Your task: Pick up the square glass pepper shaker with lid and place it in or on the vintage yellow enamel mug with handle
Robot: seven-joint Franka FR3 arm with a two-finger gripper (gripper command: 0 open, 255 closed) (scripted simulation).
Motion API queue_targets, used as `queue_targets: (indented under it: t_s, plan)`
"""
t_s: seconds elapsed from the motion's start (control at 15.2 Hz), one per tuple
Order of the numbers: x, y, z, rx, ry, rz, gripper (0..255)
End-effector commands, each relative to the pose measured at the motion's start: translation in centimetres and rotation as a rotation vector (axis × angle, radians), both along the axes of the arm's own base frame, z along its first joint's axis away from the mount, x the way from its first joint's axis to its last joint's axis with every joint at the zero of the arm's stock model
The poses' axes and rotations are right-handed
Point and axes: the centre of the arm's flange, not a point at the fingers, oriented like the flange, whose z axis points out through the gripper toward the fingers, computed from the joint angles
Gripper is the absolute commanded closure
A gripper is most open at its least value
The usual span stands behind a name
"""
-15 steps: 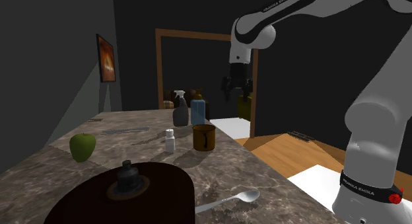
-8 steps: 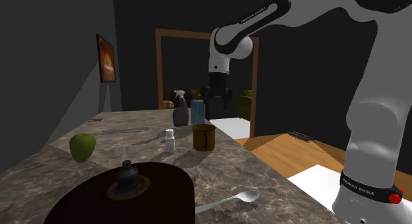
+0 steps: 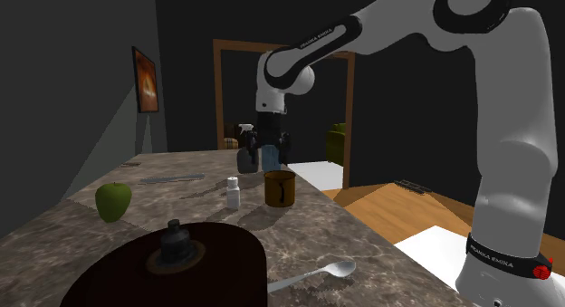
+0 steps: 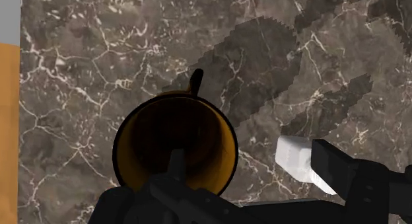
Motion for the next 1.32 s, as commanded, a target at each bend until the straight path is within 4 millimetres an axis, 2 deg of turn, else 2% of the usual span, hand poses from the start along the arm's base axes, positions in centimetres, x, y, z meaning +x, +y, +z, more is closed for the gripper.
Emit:
queue_targets:
  t_s: [0.0, 0.4, 0.46, 0.92, 1.25]
  plan:
    - [1.1, 2.5, -1.2, 0.002, 0.007, 0.005, 0]
    - [4.2, 9.2, -4.3, 0.008, 0.027, 0.024, 0]
    - [4.3, 9.6, -4.5, 0.008, 0.029, 0.025, 0]
    - [3.9, 10.0, -8.5, 0.008, 0.029, 0.025, 0]
    - [3.9, 10.0, -8.5, 0.008, 0.029, 0.025, 0]
